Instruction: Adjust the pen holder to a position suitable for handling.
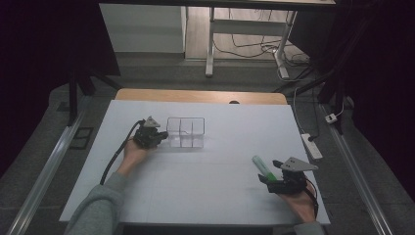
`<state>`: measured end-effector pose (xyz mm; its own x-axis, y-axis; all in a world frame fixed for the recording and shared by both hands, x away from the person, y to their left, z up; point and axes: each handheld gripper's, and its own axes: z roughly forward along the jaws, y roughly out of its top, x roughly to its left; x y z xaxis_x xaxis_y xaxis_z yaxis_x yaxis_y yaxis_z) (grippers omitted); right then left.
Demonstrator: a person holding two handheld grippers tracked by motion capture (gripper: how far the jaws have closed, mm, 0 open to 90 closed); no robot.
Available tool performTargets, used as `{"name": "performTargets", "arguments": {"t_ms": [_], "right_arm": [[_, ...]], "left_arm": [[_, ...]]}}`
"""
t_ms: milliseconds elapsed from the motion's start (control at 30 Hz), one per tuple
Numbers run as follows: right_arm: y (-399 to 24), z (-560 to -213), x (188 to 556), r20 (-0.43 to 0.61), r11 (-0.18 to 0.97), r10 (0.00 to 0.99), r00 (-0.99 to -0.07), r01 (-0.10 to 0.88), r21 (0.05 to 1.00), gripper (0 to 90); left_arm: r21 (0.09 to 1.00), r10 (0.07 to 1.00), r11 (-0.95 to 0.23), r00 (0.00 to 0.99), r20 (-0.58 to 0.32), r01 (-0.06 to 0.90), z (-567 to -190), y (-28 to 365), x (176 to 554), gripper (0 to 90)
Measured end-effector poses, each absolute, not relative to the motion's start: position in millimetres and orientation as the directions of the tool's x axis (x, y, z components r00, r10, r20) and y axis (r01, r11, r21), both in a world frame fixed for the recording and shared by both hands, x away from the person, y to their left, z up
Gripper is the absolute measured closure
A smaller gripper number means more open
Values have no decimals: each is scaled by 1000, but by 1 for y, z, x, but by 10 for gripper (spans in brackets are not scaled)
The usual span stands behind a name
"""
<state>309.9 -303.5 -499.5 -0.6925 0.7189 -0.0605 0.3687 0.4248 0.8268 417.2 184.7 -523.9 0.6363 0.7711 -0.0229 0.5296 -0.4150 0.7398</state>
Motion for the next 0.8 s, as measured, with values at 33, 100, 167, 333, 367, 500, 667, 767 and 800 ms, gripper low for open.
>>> {"name": "performTargets", "arguments": {"t_ms": [33,100,167,333,367,500,667,767,800], "right_arm": [[-304,-500,310,-58,425,717,-695,369,827,198],[-304,-500,310,-55,422,718,-694,371,827,198],[-303,-498,310,-44,413,715,-698,370,832,198],[-300,-498,308,-39,409,707,-707,362,837,198],[-299,-498,308,-45,413,710,-703,364,835,198],[-300,-498,308,-36,411,704,-710,364,836,198],[-301,-499,309,-34,407,708,-705,368,836,198],[-301,-499,309,-40,414,709,-704,369,832,198],[-301,-499,309,-34,411,705,-709,369,833,198]], "left_arm": [[740,768,-417,640,-22,527,-524,183,418,892],[739,763,-425,646,-18,523,-523,180,418,892],[740,761,-425,649,-19,521,-523,176,418,892],[737,750,-438,661,-16,515,-525,168,419,891],[737,748,-440,663,-16,514,-525,166,419,892],[736,745,-444,667,-14,511,-525,163,420,891],[737,741,-446,671,-15,508,-525,158,421,891],[737,741,-444,671,-17,509,-526,155,422,891],[737,741,-446,671,-15,508,-526,153,423,891]]}}
